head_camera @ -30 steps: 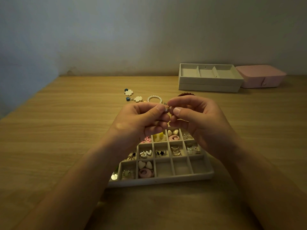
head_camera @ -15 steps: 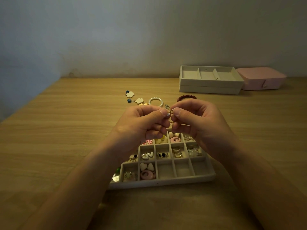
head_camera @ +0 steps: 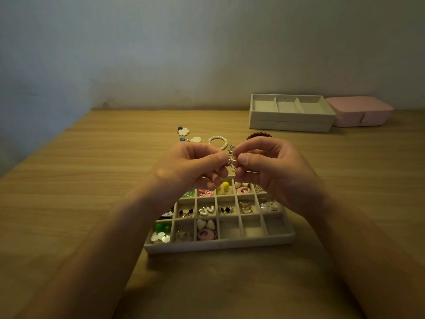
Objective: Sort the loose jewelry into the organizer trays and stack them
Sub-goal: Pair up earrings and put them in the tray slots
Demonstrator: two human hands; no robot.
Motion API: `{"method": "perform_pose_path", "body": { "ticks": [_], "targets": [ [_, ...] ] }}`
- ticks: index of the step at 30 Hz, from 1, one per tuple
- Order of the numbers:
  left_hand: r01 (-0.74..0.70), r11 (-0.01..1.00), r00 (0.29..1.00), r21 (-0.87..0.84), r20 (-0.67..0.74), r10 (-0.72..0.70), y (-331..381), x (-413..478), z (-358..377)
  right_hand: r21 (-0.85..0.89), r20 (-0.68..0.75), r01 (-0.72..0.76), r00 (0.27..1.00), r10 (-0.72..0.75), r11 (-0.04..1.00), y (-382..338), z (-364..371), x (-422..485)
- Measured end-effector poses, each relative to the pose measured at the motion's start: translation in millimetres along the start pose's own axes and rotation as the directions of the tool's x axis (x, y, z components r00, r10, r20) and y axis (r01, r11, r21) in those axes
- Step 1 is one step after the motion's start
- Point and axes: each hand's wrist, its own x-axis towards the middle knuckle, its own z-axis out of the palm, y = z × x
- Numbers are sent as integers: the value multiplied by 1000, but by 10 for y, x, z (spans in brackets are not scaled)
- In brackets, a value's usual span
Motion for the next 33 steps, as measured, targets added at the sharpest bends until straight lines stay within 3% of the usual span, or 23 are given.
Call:
{"method": "perform_pose_path", "body": {
  "ticks": [6,11,15,18,23,30,33],
  "targets": [
    [-139,959,979,248,-114,171,-49,-223,69,-90,50,-116,991,120,989,-133,71,-1],
    [-197,934,949,299,-181,259,-111,-402,168,-173,75,-158,982,173,972,-260,130,-74],
    [-215,949,920,230,-280,276,-157,-522,283,-241,63,-155,983,175,958,-277,153,-163],
    [-180,983,918,40,-353,182,-170,-575,371,-294,46,-142,986,163,945,-282,166,-226],
    [-96,994,951,-58,-301,74,-209,-616,410,-417,44,-120,987,152,901,-291,178,-272],
    [10,998,966,67,-260,8,-347,-622,345,-541,32,-138,982,184,830,-218,178,-237],
    [10,936,953,352,-287,97,-454,-630,276,-621,49,-160,969,241,767,-145,177,-229]
  ]
}}
